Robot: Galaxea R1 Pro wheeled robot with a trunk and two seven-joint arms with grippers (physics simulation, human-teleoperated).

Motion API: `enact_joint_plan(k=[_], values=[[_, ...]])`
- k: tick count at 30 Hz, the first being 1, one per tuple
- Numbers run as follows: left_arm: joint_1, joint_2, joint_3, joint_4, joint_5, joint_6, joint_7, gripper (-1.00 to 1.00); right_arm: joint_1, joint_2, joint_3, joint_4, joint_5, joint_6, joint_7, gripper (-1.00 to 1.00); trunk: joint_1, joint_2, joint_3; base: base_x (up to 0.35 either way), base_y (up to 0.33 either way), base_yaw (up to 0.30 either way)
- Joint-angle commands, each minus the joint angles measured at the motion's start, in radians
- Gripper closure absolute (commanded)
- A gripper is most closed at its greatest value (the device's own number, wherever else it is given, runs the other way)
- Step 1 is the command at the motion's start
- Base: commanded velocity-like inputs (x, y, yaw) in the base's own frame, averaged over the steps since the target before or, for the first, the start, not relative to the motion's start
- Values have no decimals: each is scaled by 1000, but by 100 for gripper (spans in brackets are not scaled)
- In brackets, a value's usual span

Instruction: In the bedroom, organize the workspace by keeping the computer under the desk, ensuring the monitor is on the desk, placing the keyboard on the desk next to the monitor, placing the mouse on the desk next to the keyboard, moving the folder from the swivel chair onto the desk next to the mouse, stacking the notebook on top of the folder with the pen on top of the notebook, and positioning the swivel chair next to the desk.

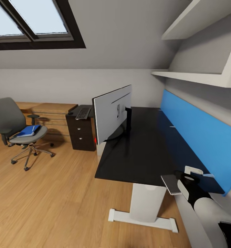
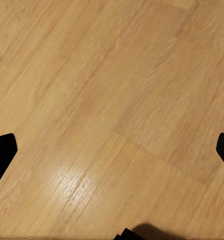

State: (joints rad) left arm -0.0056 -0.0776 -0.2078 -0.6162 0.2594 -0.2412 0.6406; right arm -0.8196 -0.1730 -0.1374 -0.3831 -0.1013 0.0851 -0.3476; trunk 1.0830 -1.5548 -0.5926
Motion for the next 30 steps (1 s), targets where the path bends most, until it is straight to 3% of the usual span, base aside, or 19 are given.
enact_joint_plan(k=[1,26,30], values=[[-1,1,-6,0,11,-6,5,-100,0,0,1,32,-12,10,-4,-100,0,0,-1,-152,0,0],[-1,1,-4,0,12,-6,4,-100,0,0,1,29,-11,7,-4,-100,0,0,-1,-22,0,0],[-1,1,-5,0,12,-6,4,-100,0,0,2,29,-11,6,-4,-100,-12,21,8,0,0,0]])
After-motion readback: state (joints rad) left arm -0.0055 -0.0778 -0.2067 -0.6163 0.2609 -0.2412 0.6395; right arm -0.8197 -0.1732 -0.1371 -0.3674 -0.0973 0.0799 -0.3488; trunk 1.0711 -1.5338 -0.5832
